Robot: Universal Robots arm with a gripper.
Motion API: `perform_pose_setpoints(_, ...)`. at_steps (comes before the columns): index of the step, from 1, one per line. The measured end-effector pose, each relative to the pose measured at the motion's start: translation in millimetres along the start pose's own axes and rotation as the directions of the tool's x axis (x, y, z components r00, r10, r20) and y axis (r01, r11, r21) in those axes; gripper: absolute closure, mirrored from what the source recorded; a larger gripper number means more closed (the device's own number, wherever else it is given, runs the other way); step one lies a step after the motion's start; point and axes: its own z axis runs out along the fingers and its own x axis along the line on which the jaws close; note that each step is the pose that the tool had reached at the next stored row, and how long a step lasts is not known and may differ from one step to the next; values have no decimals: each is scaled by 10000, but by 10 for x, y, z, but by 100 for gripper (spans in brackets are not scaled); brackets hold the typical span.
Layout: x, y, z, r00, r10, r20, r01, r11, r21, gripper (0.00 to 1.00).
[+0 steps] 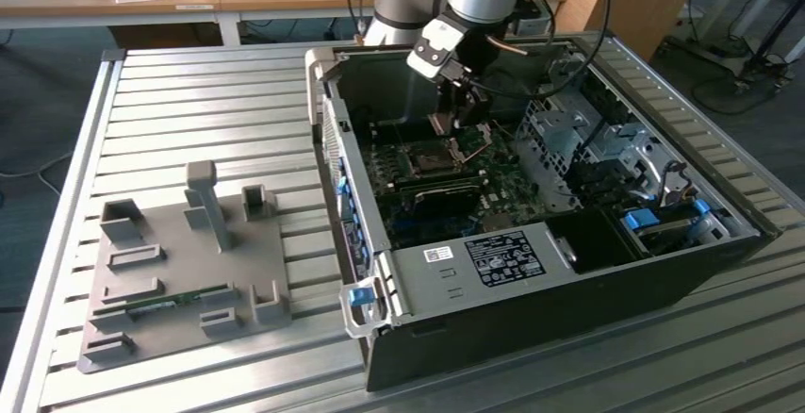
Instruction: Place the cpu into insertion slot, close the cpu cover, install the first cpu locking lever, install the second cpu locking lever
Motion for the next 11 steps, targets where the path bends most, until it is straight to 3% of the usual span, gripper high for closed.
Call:
perform_pose_setpoints(9, 16, -1, 20, 10000, 0, 2, 0, 10000, -2, 46)
perform_pose_setpoints(11, 70, -1, 22, 10000, -1, 50, 2, 10000, -2, 46)
